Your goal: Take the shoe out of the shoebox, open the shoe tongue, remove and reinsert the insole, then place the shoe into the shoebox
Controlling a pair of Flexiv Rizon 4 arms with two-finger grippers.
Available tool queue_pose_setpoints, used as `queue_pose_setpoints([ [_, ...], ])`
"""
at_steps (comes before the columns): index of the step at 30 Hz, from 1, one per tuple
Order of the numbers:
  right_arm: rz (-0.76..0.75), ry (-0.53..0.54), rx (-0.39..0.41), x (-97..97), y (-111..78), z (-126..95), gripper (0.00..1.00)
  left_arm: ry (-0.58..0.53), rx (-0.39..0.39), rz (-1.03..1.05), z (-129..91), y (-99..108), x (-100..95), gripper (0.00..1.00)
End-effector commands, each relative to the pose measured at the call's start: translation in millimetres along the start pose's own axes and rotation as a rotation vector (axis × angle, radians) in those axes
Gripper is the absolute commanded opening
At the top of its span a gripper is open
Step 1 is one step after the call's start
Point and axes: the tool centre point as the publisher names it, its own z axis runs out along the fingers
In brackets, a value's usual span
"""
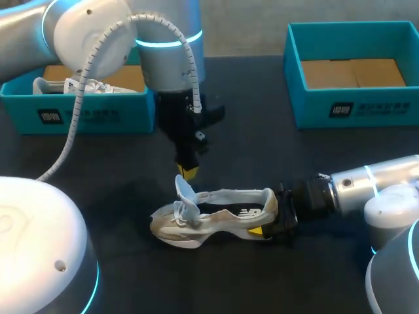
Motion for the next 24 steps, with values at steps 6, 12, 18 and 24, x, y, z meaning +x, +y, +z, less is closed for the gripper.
queue_pose_setpoints([
  [6,0.001,0.001,0.005,-0.6,0.5,2,0.00,-0.074,0.015,0.228,6,-16,7.3,0.00],
  [12,0.001,0.001,0.005,-0.6,0.5,2,0.00,-0.053,0.003,0.515,15,-39,22.2,0.00],
  [18,0.001,0.001,0.005,-0.6,0.5,2,0.00,-0.047,0.015,0.737,25,-54,34.3,0.00],
  [24,0.001,0.001,0.005,-0.6,0.5,2,0.00,-0.051,0.002,0.752,27,-54,34.1,0.00],
])
